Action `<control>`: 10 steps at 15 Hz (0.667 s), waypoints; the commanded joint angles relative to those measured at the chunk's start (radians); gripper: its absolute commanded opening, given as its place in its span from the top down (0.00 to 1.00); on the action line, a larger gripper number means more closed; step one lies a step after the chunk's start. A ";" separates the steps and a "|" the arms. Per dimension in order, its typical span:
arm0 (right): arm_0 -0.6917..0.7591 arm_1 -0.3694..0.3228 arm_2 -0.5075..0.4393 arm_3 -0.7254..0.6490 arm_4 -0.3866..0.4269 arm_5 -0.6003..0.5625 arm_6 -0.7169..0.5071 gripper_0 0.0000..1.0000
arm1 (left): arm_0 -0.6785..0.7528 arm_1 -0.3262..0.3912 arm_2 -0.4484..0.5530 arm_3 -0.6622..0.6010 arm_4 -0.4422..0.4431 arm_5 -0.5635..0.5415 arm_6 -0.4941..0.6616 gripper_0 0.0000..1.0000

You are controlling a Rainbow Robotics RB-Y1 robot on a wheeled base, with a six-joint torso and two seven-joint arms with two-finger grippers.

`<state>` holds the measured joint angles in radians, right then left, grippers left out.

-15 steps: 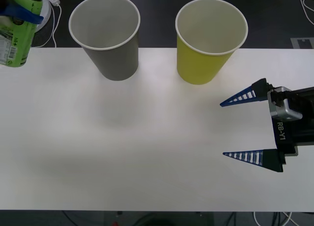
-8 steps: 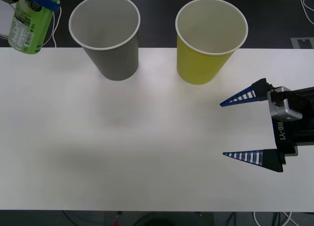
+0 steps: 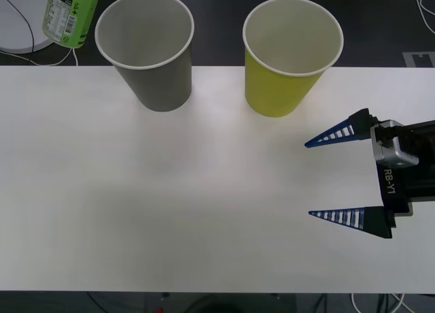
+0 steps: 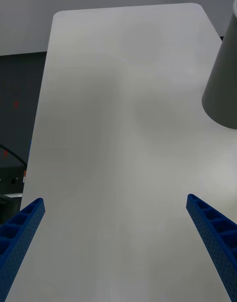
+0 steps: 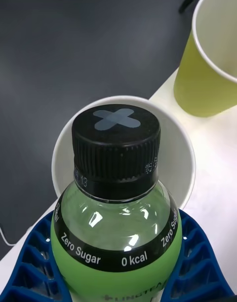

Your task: Put the can into the green bin and the plastic bottle into the gray bin

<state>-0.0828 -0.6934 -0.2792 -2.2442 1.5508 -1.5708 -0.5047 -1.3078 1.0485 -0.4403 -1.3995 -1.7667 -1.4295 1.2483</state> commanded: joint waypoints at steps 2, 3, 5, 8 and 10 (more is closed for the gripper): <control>0.000 0.000 0.000 0.000 0.000 0.000 0.000 0.00 | -0.039 -0.070 0.000 0.085 -0.017 0.023 -0.021 1.00; 0.000 0.000 0.000 0.000 0.000 0.000 0.000 0.00 | -0.053 -0.088 0.000 0.113 -0.023 0.026 -0.033 1.00; 0.000 0.000 0.000 0.000 0.000 0.000 0.000 0.00 | -0.067 -0.125 0.000 0.154 -0.039 0.043 -0.050 1.00; 0.000 0.000 0.000 0.000 0.000 0.000 0.000 0.00 | -0.068 -0.180 0.000 0.162 -0.102 0.061 -0.049 1.00; 0.000 0.000 0.000 0.000 0.000 0.000 0.000 0.00 | -0.067 -0.208 0.000 0.163 -0.122 0.067 -0.044 1.00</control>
<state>-0.0828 -0.6934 -0.2792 -2.2442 1.5508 -1.5708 -0.5047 -1.3751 0.8498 -0.4403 -1.2372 -1.8828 -1.3640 1.2020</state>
